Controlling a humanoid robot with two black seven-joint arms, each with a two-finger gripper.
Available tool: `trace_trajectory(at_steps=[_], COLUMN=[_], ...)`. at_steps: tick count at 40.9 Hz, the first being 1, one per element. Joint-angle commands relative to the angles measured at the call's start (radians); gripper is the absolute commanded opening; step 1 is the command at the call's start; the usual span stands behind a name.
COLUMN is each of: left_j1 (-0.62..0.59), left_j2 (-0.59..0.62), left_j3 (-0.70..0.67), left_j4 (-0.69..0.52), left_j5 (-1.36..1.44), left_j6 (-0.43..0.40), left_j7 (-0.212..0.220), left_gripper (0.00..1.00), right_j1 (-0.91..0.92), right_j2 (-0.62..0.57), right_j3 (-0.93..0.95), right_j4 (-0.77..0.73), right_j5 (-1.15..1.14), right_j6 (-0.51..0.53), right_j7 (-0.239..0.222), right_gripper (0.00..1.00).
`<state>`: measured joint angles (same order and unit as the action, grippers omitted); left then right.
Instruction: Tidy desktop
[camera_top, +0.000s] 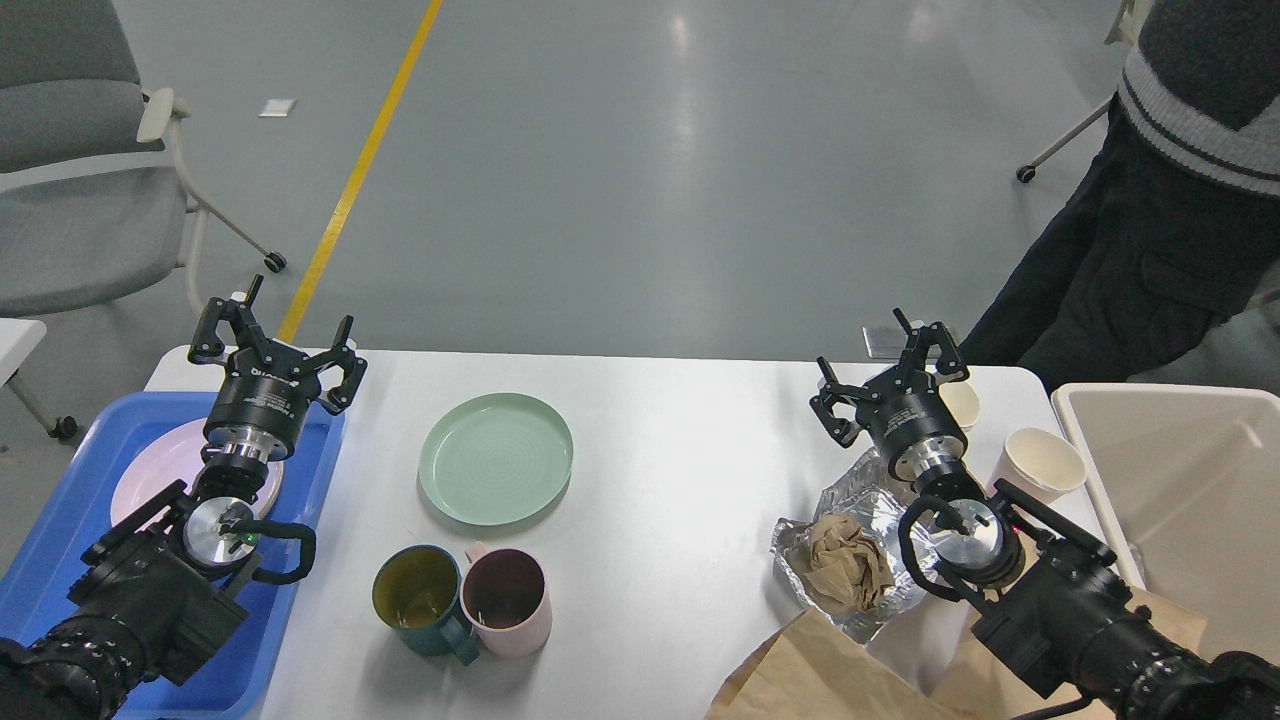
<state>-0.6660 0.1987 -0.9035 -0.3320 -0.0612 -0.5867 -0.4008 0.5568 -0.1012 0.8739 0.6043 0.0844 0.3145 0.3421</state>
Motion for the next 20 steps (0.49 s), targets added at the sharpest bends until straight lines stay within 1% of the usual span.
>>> trace_trajectory(at_steps=[1, 5, 6, 7, 10, 11, 13, 14, 15, 16, 17, 18, 20], left_j1=[-0.084, -0.147, -0.165, -0.205, -0.266, -0.306, -0.349, -0.389, -0.411, -0.463, -0.483, -0.521, -0.559], left_j2=[0.059, 0.105, 0.111, 0.117, 0.119, 0.12, 0.123, 0.127, 0.128, 0.134, 0.137, 0.139, 0.139], left_j3=[0.113, 0.218, 0.256, 0.338, 0.478, 0.571, 0.662, 0.752, 0.797, 0.901, 0.944, 1.025, 1.116], left_j4=[-0.001, -0.001, -0.001, -0.001, 0.001, 0.001, 0.002, 0.004, 0.004, 0.004, 0.004, 0.004, 0.002], left_j5=[0.001, 0.003, 0.003, 0.003, 0.003, 0.003, 0.003, 0.003, 0.003, 0.004, 0.004, 0.006, 0.009], left_j6=[0.14, 0.217, 0.232, 0.249, 0.251, 0.251, 0.251, 0.251, 0.249, 0.249, 0.248, 0.246, 0.245], left_j7=[0.0, 0.0, 0.0, 0.0, 0.0, 0.0, 0.0, 0.0, 0.0, 0.0, 0.0, 0.0, 0.0], left_gripper=[0.97, 0.97, 0.97, 0.97, 0.97, 0.97, 0.97, 0.97, 0.97, 0.97, 0.97, 0.97, 0.97], right_j1=[0.0, 0.0, 0.0, 0.0, 0.0, 0.0, 0.0, 0.0, 0.0, 0.0, 0.0, 0.0, 0.0], right_j2=[0.0, 0.0, 0.0, 0.001, 0.0, 0.0, 0.0, 0.0, 0.0, 0.0, 0.001, 0.0, 0.0], right_j3=[-0.001, 0.0, 0.0, 0.0, 0.0, -0.001, 0.0, -0.001, 0.0, 0.0, 0.0, 0.0, 0.0], right_j4=[0.0, 0.0, 0.0, 0.0, 0.0, 0.0, 0.0, 0.0, 0.0, 0.0, 0.0, 0.0, 0.0], right_j5=[0.0, 0.0, 0.0, 0.0, 0.0, 0.0, 0.0, 0.0, 0.0, 0.0, 0.0, 0.0, 0.0], right_j6=[0.0, 0.0, 0.0, 0.0, 0.0, 0.0, 0.0, 0.0, 0.0, 0.0, 0.0, 0.0, 0.0], right_j7=[0.0, 0.0, 0.0, 0.0, 0.0, 0.0, 0.0, 0.0, 0.0, 0.0, 0.0, 0.0, 0.0], right_gripper=[1.0, 1.0, 1.0, 1.0, 1.0, 1.0, 1.0, 1.0, 1.0, 1.0, 1.0, 1.0, 1.0])
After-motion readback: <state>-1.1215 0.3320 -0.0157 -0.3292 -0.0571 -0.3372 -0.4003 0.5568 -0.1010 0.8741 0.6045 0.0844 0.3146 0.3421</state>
